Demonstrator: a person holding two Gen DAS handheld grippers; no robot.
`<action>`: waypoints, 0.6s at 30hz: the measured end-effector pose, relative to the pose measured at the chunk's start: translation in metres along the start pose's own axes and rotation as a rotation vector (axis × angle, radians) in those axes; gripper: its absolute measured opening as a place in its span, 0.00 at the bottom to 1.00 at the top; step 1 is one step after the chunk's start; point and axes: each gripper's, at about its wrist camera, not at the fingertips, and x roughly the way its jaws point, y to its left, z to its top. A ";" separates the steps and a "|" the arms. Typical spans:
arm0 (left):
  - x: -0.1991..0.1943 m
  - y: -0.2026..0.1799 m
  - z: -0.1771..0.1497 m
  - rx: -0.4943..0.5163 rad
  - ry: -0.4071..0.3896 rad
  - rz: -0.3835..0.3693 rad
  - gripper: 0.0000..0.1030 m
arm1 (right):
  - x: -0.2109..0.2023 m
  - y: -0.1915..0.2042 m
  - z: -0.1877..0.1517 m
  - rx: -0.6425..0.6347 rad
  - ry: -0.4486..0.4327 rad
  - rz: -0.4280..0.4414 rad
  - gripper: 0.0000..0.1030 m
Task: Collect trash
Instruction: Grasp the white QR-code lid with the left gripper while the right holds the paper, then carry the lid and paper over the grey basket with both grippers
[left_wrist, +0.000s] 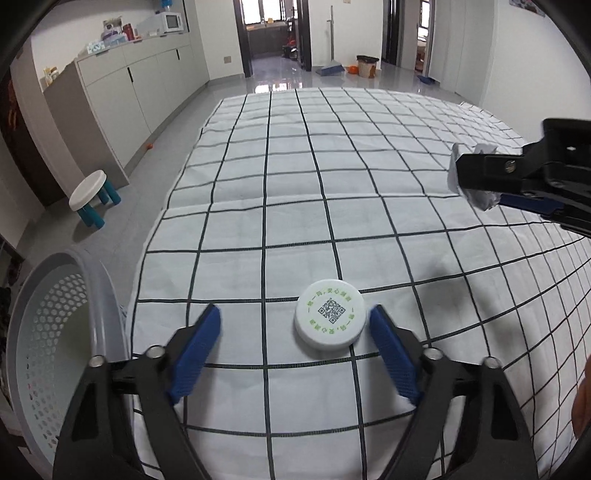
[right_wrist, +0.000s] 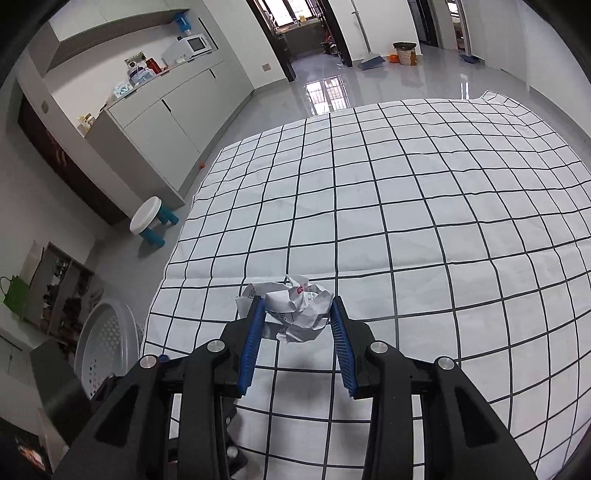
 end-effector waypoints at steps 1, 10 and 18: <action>0.000 0.002 0.000 -0.006 -0.004 -0.008 0.68 | 0.000 0.000 0.000 -0.001 0.001 -0.001 0.34; -0.016 0.015 -0.004 -0.033 -0.015 -0.035 0.38 | -0.003 0.012 -0.002 -0.028 -0.005 -0.010 0.34; -0.074 0.063 -0.008 -0.083 -0.094 0.015 0.38 | -0.010 0.051 -0.007 -0.082 -0.015 0.014 0.34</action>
